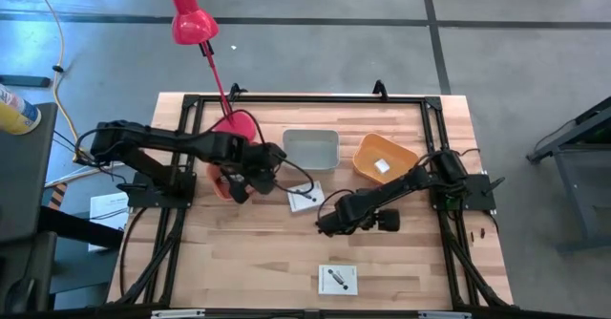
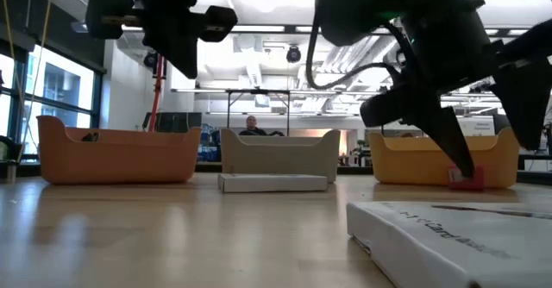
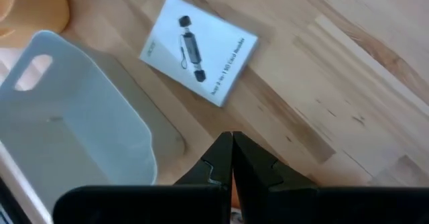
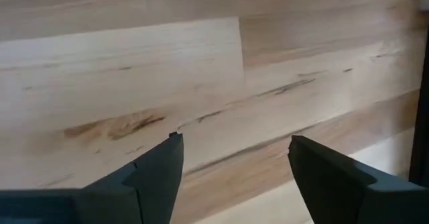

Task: Pick and place items into bin
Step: Put the pink charger adapter into the orange bin

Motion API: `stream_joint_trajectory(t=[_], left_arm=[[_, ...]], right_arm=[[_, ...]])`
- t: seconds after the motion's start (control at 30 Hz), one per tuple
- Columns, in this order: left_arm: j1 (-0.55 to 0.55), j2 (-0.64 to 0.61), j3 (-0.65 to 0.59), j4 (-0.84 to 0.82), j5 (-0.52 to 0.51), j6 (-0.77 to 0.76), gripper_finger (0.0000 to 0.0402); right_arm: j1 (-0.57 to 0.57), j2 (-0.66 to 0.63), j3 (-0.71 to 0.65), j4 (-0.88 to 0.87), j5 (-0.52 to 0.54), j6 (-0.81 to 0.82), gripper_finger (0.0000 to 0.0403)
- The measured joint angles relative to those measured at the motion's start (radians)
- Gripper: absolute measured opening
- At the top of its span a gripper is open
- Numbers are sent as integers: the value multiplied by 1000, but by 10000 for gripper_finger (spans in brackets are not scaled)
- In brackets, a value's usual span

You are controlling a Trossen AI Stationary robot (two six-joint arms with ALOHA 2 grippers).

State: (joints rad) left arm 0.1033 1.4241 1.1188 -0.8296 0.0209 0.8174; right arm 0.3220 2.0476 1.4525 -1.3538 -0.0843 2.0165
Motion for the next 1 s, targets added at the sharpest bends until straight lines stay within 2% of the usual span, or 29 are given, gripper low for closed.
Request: stream_joint_trajectory(t=[0.13,0.33,0.4,0.47,0.53,0.6,0.83,1.0], left_arm=[[24,-7,0,-9,24,15,1],[22,-9,0,-13,25,15,1],[21,-8,0,-11,25,8,1],[21,-8,0,-6,24,-2,1],[21,-8,0,-5,24,-15,1],[22,-8,0,-8,23,-21,1],[22,-8,0,-18,20,-19,1],[22,-8,0,-11,20,-13,1]], right_arm=[[-10,-19,-25,5,15,0,259],[-14,-183,-120,10,99,-1,260],[-14,-248,-190,72,112,3,260],[-18,-294,-268,205,119,8,260],[-33,-304,-333,335,102,12,260],[-45,-299,-359,374,96,16,260],[-48,-292,-341,233,86,26,260],[-39,-291,-374,272,54,52,260]])
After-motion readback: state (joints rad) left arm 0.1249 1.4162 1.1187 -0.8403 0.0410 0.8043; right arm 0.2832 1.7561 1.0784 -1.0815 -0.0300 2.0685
